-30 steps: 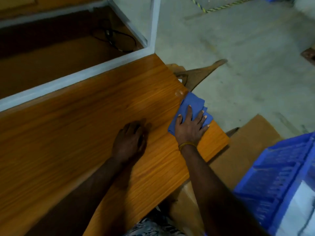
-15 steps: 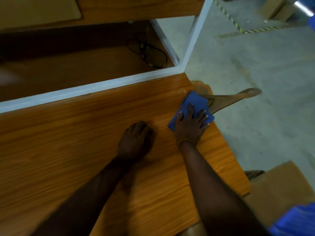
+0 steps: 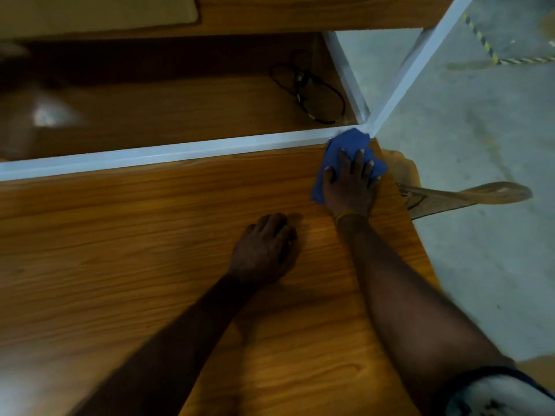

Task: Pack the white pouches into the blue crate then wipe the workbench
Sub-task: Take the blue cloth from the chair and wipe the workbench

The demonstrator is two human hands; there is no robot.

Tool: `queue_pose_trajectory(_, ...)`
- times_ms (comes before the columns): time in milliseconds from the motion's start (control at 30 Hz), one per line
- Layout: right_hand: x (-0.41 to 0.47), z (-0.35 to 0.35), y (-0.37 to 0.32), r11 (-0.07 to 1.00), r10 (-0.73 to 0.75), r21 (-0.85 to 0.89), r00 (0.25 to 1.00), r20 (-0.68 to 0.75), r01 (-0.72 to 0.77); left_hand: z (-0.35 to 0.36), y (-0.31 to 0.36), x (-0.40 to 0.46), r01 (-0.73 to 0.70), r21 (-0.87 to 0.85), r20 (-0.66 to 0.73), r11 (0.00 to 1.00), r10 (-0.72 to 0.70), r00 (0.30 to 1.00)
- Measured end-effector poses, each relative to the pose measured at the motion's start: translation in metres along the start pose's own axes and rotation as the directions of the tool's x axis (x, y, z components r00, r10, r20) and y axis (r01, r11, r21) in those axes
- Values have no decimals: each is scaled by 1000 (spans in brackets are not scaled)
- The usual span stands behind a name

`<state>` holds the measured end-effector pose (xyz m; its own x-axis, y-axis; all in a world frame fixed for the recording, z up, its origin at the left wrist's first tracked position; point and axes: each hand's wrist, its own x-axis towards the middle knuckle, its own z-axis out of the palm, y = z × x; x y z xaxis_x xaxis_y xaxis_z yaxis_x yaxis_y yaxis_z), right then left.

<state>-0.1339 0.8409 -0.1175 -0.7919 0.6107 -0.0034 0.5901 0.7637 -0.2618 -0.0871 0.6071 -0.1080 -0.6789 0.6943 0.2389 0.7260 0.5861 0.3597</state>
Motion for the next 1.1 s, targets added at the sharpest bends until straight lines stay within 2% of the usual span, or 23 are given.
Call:
queue_pose_trajectory(233, -14, -3, -22, 980, -197, -15, 973, 117, 200, -5, -6, -12, 8, -36, -5, 999, -8, 1000)
queue_pose_trajectory(400, -55, 8, -62, 912, -401, -22, 902, 161, 409, -25, -26, -54, 44, -17, -1, 999, -44, 999)
queue_pose_trajectory(533, -85, 12, -98, 857, -505, 19, 832, 228, 515, -45, -43, -99, 133, -3, -43, 991, -133, 990)
queue_pose_trajectory(700, -129, 21, -141, 810, -574, 22, 784, 237, 586, -75, -63, -159, 258, 17, -99, 966, -255, 962)
queue_pose_trajectory(1000, -203, 37, -195, 587, -785, 25, 561, 264, 809, -121, -87, -257, 399, 17, -57, 917, -397, 916)
queue_pose_trajectory(1100, -229, 38, -204, 539, -815, 21, 515, 265, 842, -132, -94, -287, 440, 23, -74, 898, -438, 896)
